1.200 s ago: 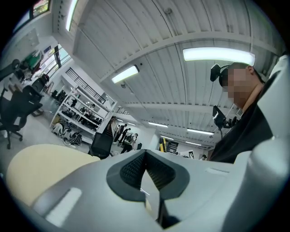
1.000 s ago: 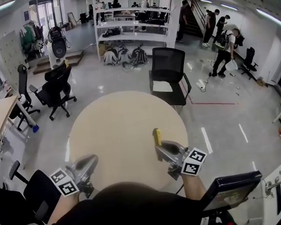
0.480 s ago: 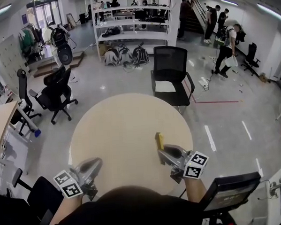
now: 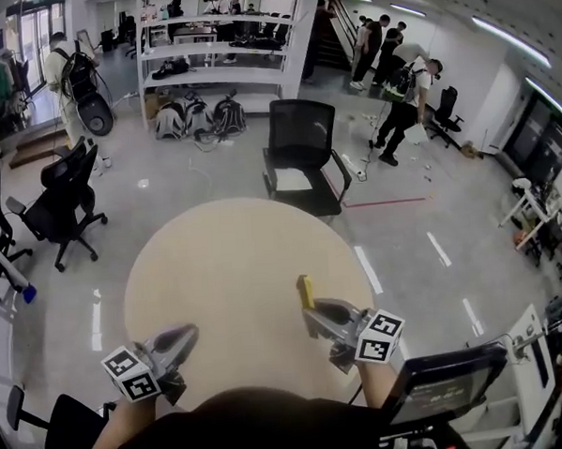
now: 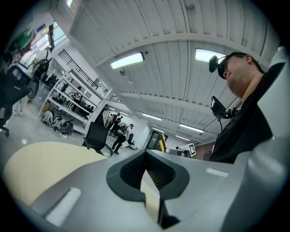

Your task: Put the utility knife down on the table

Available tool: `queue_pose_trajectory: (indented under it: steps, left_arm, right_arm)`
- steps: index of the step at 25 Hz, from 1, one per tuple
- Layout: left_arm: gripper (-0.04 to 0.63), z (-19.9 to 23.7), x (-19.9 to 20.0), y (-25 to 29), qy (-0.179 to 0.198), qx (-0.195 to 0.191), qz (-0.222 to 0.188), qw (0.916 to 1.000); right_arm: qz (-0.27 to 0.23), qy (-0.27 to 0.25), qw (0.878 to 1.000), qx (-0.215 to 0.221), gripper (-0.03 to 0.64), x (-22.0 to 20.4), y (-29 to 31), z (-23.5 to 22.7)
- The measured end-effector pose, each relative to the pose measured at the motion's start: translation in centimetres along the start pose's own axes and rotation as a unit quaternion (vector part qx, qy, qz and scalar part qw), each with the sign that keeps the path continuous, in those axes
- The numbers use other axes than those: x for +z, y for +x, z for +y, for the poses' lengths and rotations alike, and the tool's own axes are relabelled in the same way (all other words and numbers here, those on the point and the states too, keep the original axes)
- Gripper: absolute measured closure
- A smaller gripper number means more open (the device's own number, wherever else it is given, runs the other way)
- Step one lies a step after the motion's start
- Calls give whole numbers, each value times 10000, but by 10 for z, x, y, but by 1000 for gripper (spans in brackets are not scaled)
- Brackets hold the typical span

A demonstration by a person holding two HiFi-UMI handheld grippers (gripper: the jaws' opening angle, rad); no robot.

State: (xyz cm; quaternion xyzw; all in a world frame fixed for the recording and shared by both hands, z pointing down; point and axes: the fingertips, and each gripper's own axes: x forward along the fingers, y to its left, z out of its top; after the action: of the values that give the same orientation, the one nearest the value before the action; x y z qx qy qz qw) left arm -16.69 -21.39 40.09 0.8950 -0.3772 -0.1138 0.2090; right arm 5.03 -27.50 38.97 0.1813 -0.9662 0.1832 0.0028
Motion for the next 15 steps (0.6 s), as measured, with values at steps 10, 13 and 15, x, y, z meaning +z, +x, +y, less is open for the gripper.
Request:
queue_pose_trajectory:
  steps: [10, 13, 15]
  left_arm:
    - [597, -13, -10, 29, -115, 313, -360, 9988]
    - [597, -31, -17, 40, -102, 462, -323, 9984]
    - [597, -35, -18, 44, -57, 569, -320, 9979]
  right_arm:
    - [249, -16, 9995, 185, 541, 3, -23, -38]
    - [208, -55, 9990, 386, 541, 14, -32, -49]
    - [190, -55, 9986, 485, 541, 15, -33, -55]
